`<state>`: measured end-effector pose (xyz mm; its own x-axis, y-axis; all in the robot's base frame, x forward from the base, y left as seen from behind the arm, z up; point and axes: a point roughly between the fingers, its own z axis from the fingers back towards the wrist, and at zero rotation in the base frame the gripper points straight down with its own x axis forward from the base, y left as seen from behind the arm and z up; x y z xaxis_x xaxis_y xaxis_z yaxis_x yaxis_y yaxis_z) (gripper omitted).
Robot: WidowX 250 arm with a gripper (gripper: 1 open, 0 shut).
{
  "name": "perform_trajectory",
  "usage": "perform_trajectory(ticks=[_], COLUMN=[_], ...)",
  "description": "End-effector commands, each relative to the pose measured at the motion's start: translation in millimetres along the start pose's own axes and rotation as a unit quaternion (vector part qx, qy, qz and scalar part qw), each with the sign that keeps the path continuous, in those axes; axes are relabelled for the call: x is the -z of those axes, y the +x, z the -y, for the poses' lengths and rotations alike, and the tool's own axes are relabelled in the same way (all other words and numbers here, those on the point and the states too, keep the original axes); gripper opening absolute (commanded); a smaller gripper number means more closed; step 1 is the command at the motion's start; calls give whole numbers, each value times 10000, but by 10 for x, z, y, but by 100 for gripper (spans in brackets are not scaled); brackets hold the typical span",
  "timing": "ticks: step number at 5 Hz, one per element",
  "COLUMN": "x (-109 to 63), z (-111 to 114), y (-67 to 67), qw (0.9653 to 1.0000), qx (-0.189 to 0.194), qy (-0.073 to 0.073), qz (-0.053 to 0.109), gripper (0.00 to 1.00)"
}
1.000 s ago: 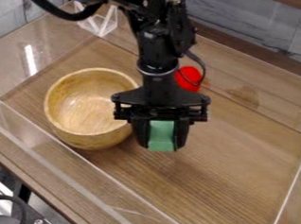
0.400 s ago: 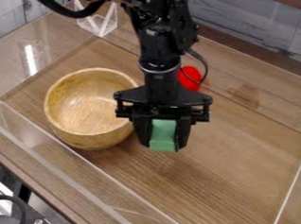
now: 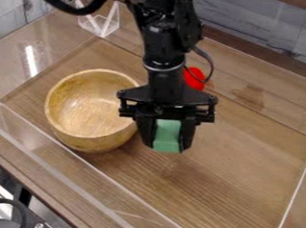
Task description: Put the green object in the brown bowl
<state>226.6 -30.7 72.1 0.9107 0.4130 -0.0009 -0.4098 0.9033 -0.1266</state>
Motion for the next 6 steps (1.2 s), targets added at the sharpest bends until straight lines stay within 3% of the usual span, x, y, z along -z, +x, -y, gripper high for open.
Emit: perform_trajectory(ticks=[1, 5, 6], x=[-103, -172, -269], z=[36, 56, -92], y=[84, 53, 115], qw=[9998, 9998, 9997], qx=[7, 114, 43], qy=[-111, -158, -153], qz=[155, 89, 176], gripper=[0, 0, 0])
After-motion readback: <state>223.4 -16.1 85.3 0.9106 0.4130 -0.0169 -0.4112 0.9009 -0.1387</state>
